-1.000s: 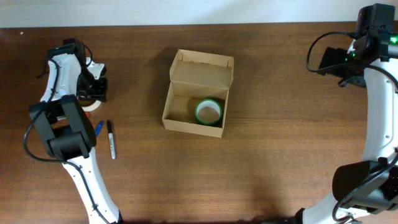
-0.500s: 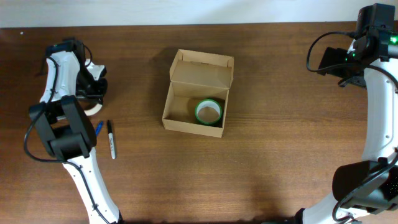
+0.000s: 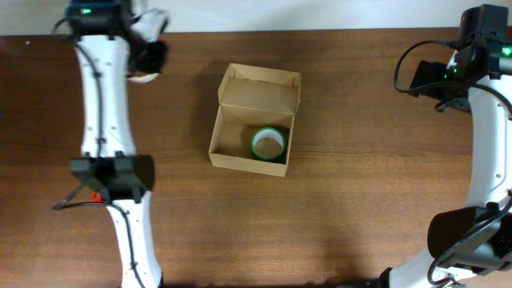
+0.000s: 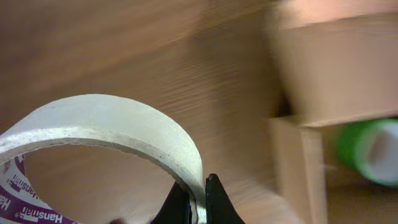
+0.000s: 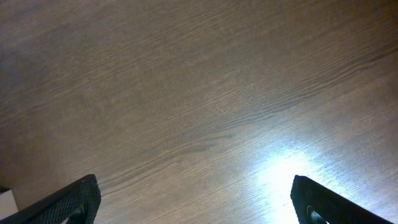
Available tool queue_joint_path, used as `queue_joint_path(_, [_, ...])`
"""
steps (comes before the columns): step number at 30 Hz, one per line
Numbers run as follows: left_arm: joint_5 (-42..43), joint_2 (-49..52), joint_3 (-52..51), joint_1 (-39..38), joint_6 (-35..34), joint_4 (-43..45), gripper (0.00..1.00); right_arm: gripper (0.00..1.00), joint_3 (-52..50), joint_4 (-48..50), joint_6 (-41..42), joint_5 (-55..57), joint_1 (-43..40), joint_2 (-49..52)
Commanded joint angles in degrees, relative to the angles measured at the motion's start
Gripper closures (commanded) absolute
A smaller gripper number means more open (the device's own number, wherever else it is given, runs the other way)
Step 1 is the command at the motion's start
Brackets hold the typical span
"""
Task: Pack container
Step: 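Lift the masking tape and carry it into the box with left gripper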
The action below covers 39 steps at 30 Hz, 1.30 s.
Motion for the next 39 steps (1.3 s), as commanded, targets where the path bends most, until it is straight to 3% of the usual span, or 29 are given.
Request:
queue_joint_path(1, [2.1, -6.3, 1.7, -7.5, 4.0, -1.5, 0.98, 0.01, 1.0, 0.0, -0.2, -0.1, 0.0, -1.1])
queue_joint_path(8, [-1.6, -13.2, 0.3, -20.9, 5.3, -0.6, 0.98, 0.01, 1.0, 0.0, -0.2, -0.1, 0.0, -1.1])
queue_joint_path(15, [-8.0, -17.1, -15.0, -28.4, 5.4, 3.5, 0.98, 0.01, 1.0, 0.0, -0.2, -0.1, 0.0, -1.1])
queue_joint_path(27, [-6.5, -17.1, -36.3, -30.1, 5.6, 11.3, 0.99, 0.01, 1.0, 0.0, -0.2, -0.1, 0.0, -1.1])
queue_joint_path(39, [-3.8, -16.8, -39.7, -32.3, 4.9, 13.5, 0.99, 0.01, 1.0, 0.0, -0.2, -0.1, 0.0, -1.1])
